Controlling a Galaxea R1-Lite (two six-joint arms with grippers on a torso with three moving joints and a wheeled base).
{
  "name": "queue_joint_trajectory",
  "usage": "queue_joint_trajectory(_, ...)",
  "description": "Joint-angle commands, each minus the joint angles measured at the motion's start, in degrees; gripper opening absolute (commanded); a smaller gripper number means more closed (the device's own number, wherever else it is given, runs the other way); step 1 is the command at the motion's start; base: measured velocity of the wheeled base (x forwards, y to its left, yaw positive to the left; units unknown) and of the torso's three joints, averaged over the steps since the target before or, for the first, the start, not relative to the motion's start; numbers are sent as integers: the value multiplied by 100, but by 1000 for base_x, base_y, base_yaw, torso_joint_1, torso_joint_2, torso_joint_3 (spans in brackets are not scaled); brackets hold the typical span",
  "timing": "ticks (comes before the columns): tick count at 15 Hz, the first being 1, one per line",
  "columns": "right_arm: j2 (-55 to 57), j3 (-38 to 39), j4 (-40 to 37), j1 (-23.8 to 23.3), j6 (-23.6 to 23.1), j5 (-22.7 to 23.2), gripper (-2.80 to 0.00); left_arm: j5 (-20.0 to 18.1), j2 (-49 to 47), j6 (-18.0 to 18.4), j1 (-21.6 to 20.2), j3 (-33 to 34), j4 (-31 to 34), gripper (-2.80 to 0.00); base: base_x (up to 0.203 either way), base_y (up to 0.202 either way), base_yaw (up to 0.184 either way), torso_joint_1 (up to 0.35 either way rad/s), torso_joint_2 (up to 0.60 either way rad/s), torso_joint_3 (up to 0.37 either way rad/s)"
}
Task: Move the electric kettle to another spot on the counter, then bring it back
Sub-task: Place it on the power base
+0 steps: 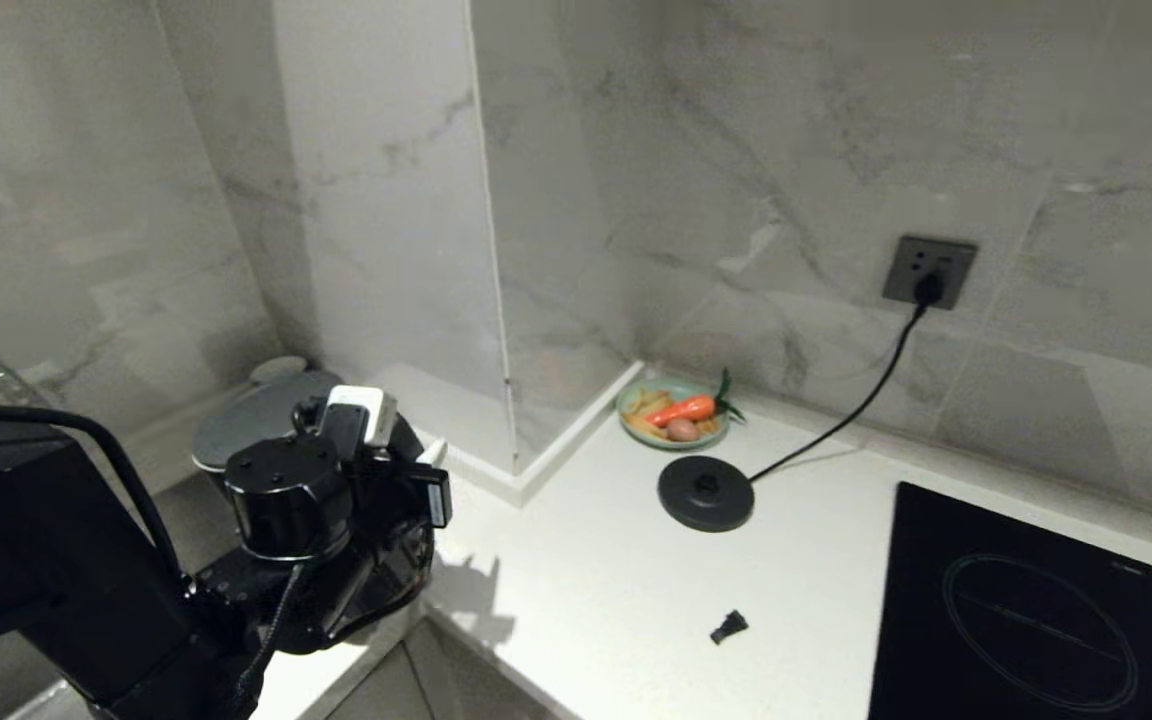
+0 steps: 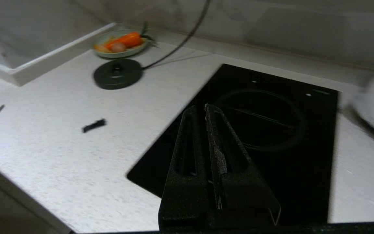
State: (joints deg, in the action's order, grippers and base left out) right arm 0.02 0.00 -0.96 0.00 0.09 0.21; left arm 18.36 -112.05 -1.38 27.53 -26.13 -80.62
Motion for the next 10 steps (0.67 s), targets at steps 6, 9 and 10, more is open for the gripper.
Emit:
queue_joint_trajectory(6, 4, 0, -1, 0, 0, 5, -280, 89, 649, -3, 138, 636, -42, -280, 3, 8, -177, 1, 10, 6)
queue_joint_trajectory(9, 4, 0, -1, 0, 0, -3, -280, 91, 635, -12, 147, 654, -42, -280, 0, 9, -160, 1, 9, 4)
queue_joint_trajectory(10, -2, 0, -2, 0, 0, -3, -280, 98, 641, -12, 163, 670, -42, -280, 4, 6, -102, -2, 3, 12)
